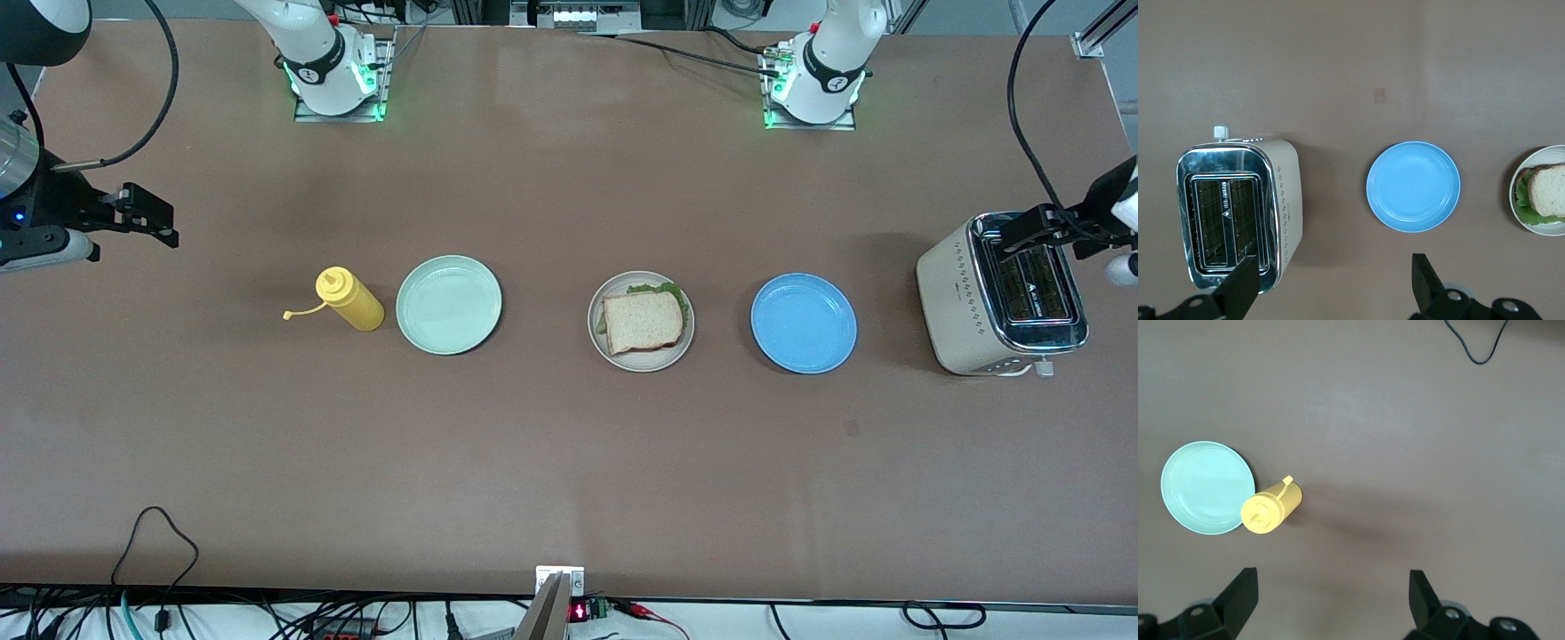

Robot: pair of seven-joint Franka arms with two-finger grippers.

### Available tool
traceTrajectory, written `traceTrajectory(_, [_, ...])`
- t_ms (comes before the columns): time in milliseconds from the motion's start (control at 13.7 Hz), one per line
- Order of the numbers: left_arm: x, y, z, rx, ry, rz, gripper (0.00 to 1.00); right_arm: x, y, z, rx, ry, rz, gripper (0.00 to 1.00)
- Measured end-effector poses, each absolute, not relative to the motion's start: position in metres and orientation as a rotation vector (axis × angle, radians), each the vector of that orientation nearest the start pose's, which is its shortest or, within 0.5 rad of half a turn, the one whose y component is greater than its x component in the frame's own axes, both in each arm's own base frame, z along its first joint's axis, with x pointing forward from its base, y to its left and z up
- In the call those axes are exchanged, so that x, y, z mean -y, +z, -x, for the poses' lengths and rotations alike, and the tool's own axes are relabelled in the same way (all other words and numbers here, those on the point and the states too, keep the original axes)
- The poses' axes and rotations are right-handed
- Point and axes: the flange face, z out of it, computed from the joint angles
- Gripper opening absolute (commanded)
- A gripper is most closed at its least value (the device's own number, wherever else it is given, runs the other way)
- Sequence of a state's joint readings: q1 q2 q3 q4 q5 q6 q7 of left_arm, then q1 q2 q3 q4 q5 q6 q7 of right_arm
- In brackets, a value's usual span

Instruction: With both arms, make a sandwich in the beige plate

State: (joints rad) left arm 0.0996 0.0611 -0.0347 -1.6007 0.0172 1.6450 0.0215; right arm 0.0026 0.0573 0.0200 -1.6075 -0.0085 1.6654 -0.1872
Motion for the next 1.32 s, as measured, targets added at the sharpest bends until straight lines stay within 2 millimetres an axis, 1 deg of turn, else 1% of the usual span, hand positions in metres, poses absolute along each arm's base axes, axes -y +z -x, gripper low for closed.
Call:
traceTrajectory(292, [-0.035,0.575,-0.576,0.104,0.032,3.128,1.00,-0.009,0.580,-0.575,0.323,0.046,3.130,1.00])
traceTrajectory(512, [-0.016,0.575,-0.573,0.084,0.072,3.130,1.00,-0.008,0.580,-0.575,0.321,0.049,3.130,1.00])
traceTrajectory(731, [-0.009,0.580,-0.566,0.108,0.099,3.126,1.00,-0.008,0.580,-0.575,0.319,0.050,3.130,1.00])
traceTrajectory(1024, [-0.017,0.588,-0.561,0.145,0.083,3.123,1.00,-0.007,0.580,-0.575,0.318,0.049,3.130,1.00])
traceTrajectory(1316, [-0.013,0.588,-0.553,0.135,0.084,3.122,1.00,-0.007,0.580,-0.575,0.318,0.049,3.130,1.00])
